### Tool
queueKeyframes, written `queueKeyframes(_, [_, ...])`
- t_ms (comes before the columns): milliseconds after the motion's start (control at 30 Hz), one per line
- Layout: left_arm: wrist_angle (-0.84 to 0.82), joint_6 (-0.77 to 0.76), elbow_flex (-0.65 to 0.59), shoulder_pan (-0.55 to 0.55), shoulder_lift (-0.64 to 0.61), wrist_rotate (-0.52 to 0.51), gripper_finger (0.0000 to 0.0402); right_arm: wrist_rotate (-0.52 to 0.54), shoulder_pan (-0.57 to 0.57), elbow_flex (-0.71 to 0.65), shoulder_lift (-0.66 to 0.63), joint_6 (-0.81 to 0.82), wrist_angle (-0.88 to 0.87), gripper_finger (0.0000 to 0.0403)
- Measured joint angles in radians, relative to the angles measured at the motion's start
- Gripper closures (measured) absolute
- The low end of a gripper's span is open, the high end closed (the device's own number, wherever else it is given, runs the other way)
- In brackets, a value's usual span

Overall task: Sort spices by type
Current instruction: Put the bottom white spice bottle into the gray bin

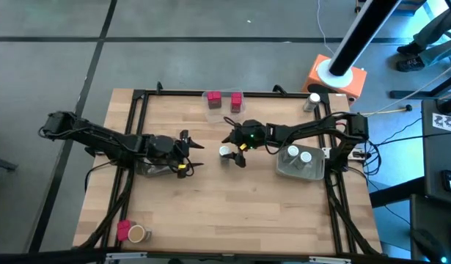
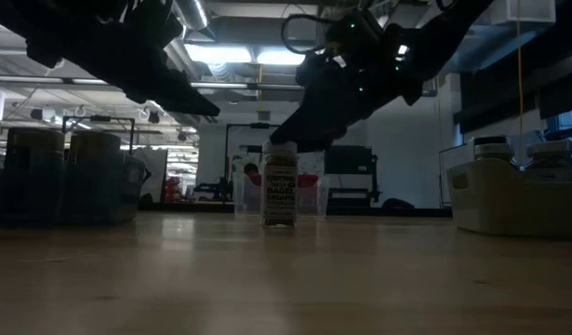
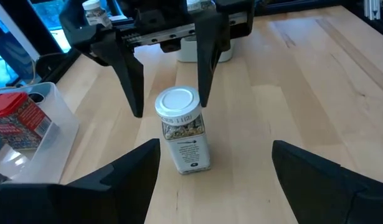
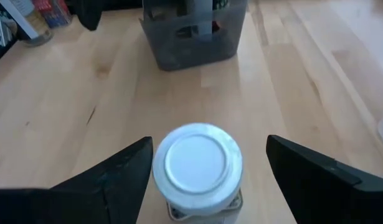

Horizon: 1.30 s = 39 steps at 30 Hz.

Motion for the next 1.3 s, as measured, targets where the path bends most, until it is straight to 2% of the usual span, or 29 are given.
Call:
queueKeyframes(267, [0.000, -0.012, 0.000, 0.000, 0.000, 0.000, 0.0109, 0.000, 0.001, 0.000, 0.058, 0.009, 0.047, 0.0099])
queueKeyframes(367, [-0.001, -0.015, 0.000, 0.000, 0.000, 0.000, 0.0109, 0.000, 0.001, 0.000, 0.059, 0.011, 0.049, 0.0130])
queueKeyframes(500, [-0.001, -0.015, 0.000, 0.000, 0.000, 0.000, 0.0109, 0.000, 0.001, 0.000, 0.059, 0.008, 0.053, 0.0195])
queueKeyframes(800, [-0.004, -0.019, 0.000, 0.000, 0.000, 0.000, 0.0109, 0.011, -0.001, -0.001, 0.044, -0.002, 0.036, 0.0197])
queueKeyframes(1067, [-0.006, -0.020, 0.000, 0.000, 0.001, 0.000, 0.0109, 0.047, 0.001, -0.002, -0.119, 0.000, -0.142, 0.0197])
queueKeyframes(1300, [-0.004, -0.020, 0.000, 0.000, 0.001, 0.000, 0.0109, 0.157, 0.058, -0.001, -0.292, 0.005, -0.338, 0.0197])
